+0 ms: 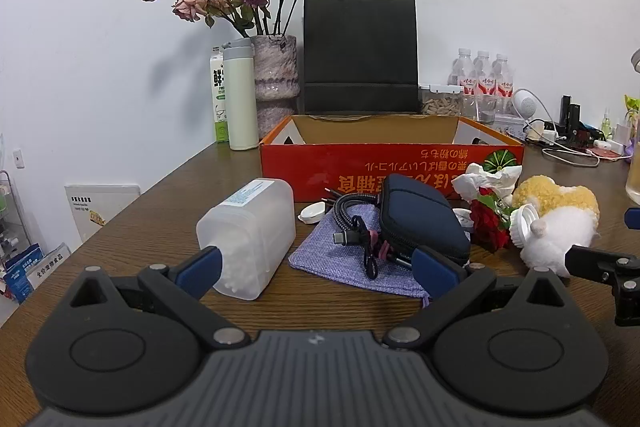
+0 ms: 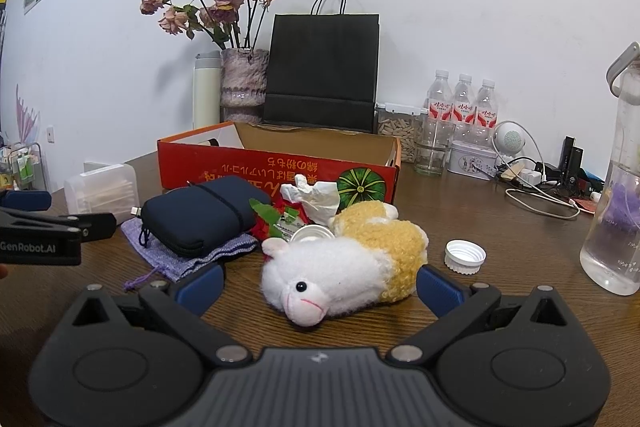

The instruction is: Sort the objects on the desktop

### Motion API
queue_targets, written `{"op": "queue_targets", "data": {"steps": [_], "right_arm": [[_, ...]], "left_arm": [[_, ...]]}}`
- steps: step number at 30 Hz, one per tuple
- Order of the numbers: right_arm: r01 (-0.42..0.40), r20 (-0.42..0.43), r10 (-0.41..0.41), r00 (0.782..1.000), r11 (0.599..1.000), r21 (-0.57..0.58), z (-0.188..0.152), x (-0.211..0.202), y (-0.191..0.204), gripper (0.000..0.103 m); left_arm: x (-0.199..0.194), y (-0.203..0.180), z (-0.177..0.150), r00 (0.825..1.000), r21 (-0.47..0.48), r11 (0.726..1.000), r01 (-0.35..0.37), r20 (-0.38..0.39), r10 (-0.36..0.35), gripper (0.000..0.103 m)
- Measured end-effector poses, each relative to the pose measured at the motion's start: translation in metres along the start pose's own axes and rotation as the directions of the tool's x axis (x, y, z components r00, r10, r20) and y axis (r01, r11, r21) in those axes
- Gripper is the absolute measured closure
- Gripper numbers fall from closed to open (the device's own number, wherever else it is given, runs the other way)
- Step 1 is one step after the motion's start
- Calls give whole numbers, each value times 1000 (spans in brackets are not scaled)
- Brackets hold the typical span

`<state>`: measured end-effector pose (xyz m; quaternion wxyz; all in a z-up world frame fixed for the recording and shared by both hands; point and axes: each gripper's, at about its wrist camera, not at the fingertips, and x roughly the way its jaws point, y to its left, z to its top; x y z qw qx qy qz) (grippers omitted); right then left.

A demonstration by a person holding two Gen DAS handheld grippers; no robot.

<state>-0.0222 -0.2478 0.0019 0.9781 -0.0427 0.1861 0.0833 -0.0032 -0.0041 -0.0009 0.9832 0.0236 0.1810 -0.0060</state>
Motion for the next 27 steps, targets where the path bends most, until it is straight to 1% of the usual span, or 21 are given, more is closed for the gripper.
{"op": "queue_targets", "data": {"steps": [27], "right_arm": [[0,-1,0,1000,1000,1,1,0,0,0]], "left_arm": [[1,1,0,1000,0,1000,-7,-5,7,0]]}}
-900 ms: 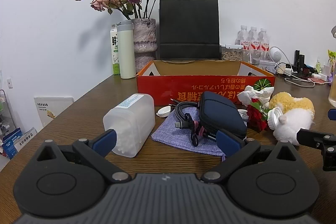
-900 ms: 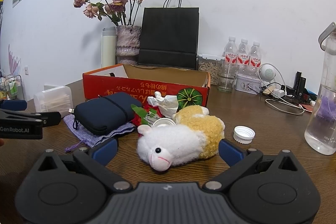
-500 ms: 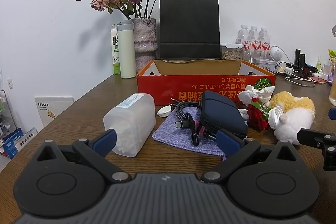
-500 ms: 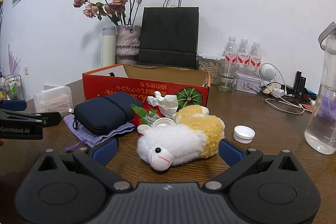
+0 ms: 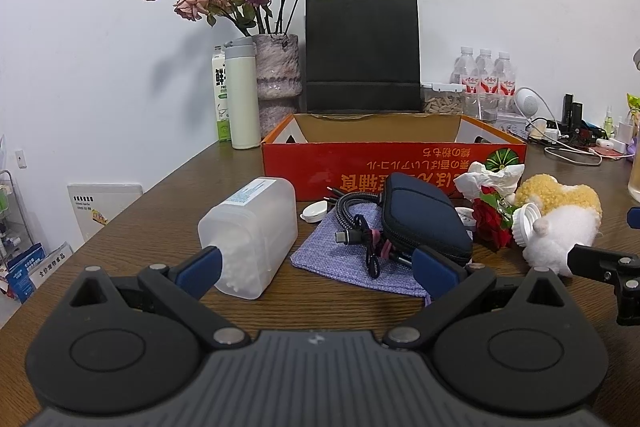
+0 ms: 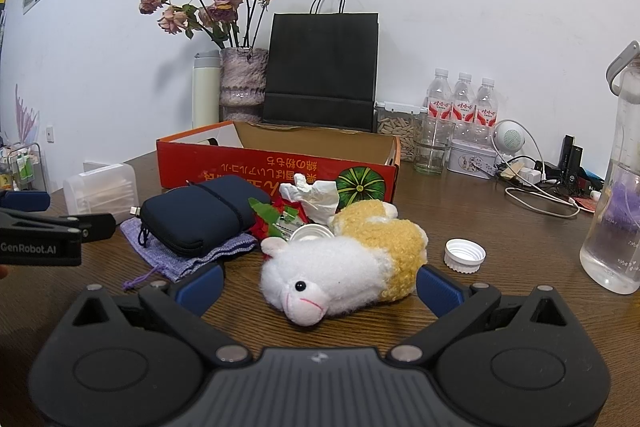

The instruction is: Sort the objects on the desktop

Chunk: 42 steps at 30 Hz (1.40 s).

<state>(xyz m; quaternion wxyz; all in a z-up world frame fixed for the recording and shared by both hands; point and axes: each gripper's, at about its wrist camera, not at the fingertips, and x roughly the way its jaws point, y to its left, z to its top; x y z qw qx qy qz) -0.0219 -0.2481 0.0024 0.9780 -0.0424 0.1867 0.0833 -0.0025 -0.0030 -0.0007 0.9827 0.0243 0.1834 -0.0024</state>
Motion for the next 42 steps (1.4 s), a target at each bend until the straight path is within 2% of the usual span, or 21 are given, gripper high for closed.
{"op": "queue_targets", "data": {"steps": [11,22,33,42], "right_arm": [[3,2,-3,1000,1000,4,-1,-1,-1,0],[-20,-45,21,999,999,33,2,6,-10,0],[-27,-72,28,997,999,20,18,16,-24,0],[10,-105,-8,994,1000,10,38,40,-43,0]], "left_arm": [[-1,4,1,1000,-16,1000,-5,0,5,0],[8,17,6,998,-69,997,23,-50,-27,0],[24,38,23,996,-89,996,-14,-94,5,0],[47,51,31,987,-93,994,-63,-150,48,0]]}}
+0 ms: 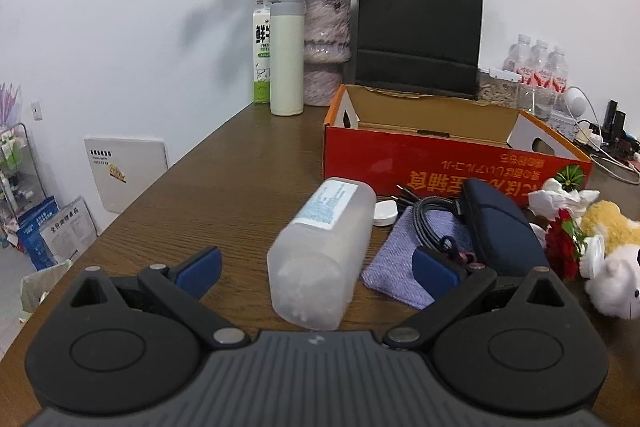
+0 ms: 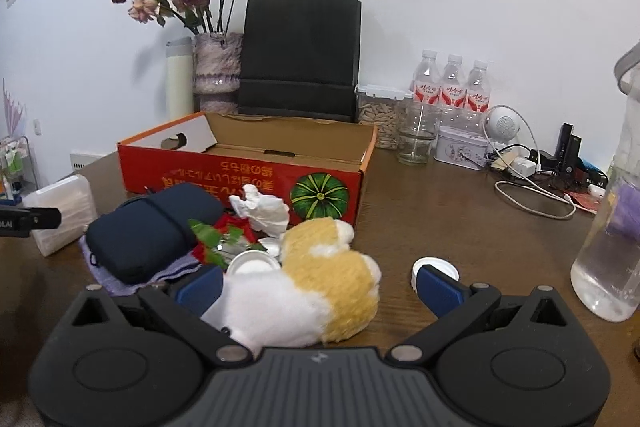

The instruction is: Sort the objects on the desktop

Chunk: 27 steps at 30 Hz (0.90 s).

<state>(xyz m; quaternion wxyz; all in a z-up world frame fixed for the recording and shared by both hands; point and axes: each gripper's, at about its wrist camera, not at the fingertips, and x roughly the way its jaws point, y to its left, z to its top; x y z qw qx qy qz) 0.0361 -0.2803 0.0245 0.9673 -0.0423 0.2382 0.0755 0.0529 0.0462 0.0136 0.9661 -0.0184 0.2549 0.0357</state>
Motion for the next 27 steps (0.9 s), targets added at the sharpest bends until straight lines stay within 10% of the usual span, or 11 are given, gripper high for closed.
{"op": "queue_targets", "data": {"steps": [14,27], "right_arm": [[-32,-101,40,994,996,81,9,46,-23,8],[-103,-149,128,981,981,164,2,67,-35,39]], "left_arm": [[27,-3,11,1000,-2,1000,-15,-22,15,0],[47,-1,10,998,-41,999,22,-54,-25,13]]}}
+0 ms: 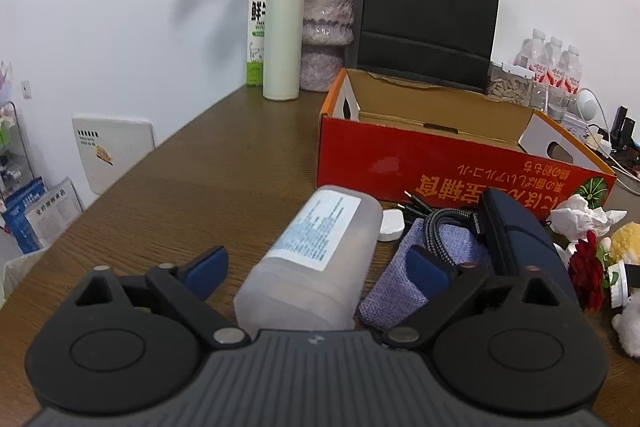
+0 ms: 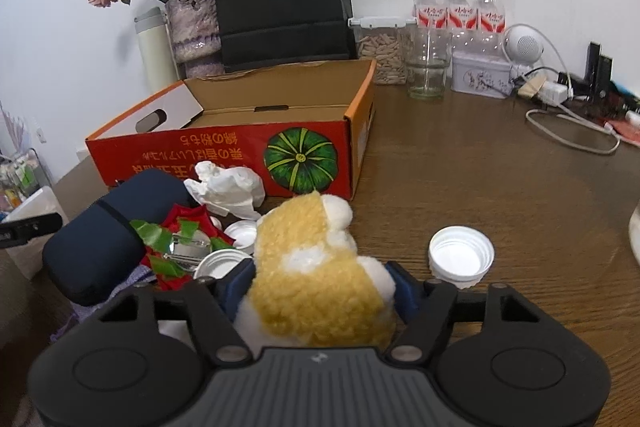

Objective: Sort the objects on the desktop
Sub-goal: 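Grasp the translucent plastic container with the left gripper while the right grasps the plush sheep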

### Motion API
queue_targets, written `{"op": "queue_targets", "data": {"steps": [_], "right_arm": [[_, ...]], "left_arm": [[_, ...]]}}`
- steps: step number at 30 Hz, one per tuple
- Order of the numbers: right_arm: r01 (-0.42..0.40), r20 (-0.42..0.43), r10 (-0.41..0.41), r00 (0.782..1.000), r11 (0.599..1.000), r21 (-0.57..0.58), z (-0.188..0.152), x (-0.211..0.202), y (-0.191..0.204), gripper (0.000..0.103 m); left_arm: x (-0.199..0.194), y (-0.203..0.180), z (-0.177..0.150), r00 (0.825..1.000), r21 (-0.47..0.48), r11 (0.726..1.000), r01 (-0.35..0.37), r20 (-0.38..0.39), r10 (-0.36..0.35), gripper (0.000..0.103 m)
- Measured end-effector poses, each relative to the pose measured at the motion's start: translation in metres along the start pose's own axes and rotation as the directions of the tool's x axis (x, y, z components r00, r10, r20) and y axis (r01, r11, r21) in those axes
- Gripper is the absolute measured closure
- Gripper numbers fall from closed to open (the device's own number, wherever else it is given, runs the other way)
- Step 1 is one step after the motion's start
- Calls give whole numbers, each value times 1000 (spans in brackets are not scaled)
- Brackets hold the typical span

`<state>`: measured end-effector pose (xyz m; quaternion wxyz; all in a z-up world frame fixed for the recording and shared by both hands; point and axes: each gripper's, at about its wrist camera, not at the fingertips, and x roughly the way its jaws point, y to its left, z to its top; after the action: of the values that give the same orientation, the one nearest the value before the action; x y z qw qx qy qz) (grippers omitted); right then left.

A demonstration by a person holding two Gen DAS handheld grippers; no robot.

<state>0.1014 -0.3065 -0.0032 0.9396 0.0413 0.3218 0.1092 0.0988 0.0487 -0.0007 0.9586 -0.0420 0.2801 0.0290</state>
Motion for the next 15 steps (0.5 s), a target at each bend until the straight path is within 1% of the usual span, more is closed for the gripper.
{"op": "queue_targets", "data": {"steps": [1,3,4,6,9,15], "right_arm": [[1,7,-1,1000,1000,-1,-1,0,0,39],[-2,24,2,1000,1000,-1,-3,0,1,41],[-4,33,4,999,1000,2,-4,-1,0,42],[-10,50,9,999,1000,15,-5,-3,0,43],[-16,71,14,997,999,37,-4,-7,-2,46],[-18,113,12,993,998,52,-4,-18,0,50]], "left_arm": [[2,0,0,1000,-2,1000,5,-6,-5,17],[5,1,-1,1000,-8,1000,17,-18,-18,33],[6,2,-2,999,-9,1000,27,-25,-27,37],[6,3,-3,999,-13,999,39,-32,-39,60],[5,5,-4,998,-30,998,61,-29,-62,60],[-3,4,-4,998,-36,997,69,10,-68,60]]}}
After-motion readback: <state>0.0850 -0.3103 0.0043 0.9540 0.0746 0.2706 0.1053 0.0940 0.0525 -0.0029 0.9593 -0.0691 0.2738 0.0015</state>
